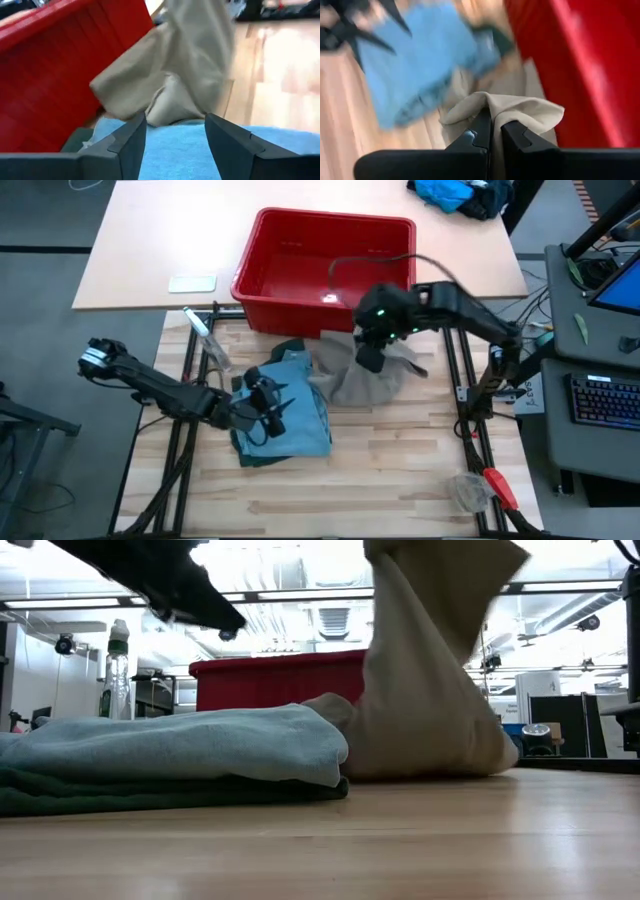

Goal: Fold Laundry from Bin
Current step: Fold the light brown shorts

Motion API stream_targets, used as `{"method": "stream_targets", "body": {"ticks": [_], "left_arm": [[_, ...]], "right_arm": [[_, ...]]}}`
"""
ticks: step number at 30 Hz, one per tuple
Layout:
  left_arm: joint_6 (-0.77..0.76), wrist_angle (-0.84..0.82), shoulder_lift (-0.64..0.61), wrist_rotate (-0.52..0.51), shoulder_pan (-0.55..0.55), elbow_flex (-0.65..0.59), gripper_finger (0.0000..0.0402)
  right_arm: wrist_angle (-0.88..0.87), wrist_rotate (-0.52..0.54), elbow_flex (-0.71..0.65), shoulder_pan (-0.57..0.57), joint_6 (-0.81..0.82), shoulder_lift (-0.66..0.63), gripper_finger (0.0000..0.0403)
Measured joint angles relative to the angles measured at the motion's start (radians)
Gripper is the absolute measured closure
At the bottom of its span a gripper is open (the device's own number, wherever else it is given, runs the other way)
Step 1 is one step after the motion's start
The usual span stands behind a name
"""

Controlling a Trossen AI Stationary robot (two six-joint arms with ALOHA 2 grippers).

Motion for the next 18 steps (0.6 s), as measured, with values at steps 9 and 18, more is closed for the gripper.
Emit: {"method": "stream_targets", "body": {"ticks": [9, 18], "left_arm": [[0.077, 0.151, 0.154, 0.025, 0.047, -0.002, 0.0164], [0.086, 0.155, 0.157, 0.031, 0.046, -0.002, 0.0155]], "right_arm": [[-0.098, -0.068, -0.316, 0.015, 0.092, -0.007, 0.0394], [0.106, -0.135, -0.708, 0.079, 0.149, -0.013, 0.0392]]}}
